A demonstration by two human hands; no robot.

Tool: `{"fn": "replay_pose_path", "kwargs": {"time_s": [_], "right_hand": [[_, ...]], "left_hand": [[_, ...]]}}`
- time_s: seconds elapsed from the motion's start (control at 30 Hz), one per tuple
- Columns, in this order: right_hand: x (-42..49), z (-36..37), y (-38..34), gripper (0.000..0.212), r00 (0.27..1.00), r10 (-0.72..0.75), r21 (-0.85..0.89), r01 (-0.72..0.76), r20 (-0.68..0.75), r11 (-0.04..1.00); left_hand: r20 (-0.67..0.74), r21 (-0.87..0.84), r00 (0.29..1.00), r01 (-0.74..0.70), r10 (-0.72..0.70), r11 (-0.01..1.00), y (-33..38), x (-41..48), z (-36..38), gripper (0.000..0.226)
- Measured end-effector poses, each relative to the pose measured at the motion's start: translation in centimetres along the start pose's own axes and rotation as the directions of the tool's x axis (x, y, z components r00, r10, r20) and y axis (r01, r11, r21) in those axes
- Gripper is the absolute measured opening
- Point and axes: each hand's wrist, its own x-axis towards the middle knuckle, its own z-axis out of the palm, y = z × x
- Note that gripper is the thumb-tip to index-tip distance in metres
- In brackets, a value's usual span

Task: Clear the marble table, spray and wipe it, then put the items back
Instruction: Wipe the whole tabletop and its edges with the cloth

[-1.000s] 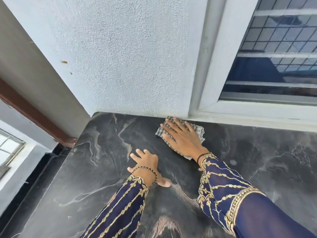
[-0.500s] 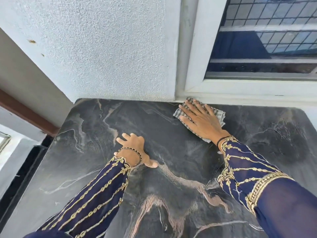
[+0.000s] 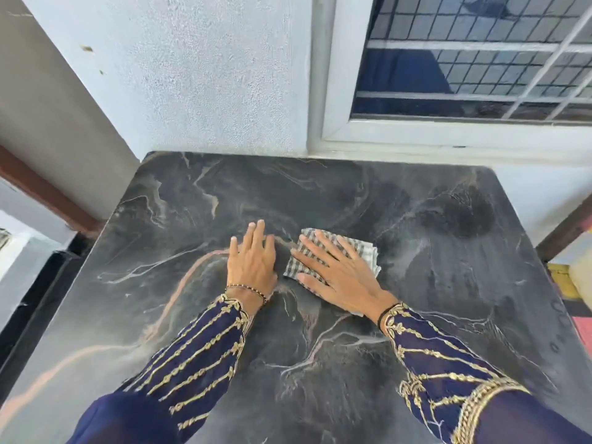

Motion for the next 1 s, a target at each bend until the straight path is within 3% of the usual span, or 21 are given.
{"fn": "replay_pose_path", "kwargs": {"time_s": [0.1, 0.4, 0.63, 0.83, 1.0], "right_hand": [[-5.0, 0.4, -4.0, 0.058, 0.999, -0.033, 0.022, 0.032, 0.025, 0.999], [-16.7, 1.2, -12.5, 0.055, 0.979, -0.201, 0.042, 0.199, 0.041, 0.979], [-22.8, 0.8, -10.3, 0.055, 0.973, -0.209, 0.046, 0.205, 0.098, 0.978], [-22.2, 0.1, -7.0, 0.054, 0.97, -0.2, 0.048, 0.196, 0.138, 0.98], [-20.1, 0.4, -4.4, 0.053, 0.971, -0.21, 0.041, 0.207, 0.118, 0.978]], "left_hand": [[-0.018, -0.146, 1.0, 0.016, -0.019, 0.989, 1.3, -6.8, 0.6, 0.044], [-0.003, -0.189, 1.0, -0.025, 0.025, 0.982, 1.6, -17.2, -0.2, 0.05], [0.012, -0.19, 0.996, -0.085, 0.089, 0.978, 2.7, -17.9, 0.6, 0.044], [0.096, -0.241, 0.986, -0.109, 0.136, 0.964, 5.2, -16.7, 2.0, 0.03], [0.083, -0.439, 0.995, -0.018, 0.06, 0.898, 7.5, -14.7, 2.2, 0.024]]}}
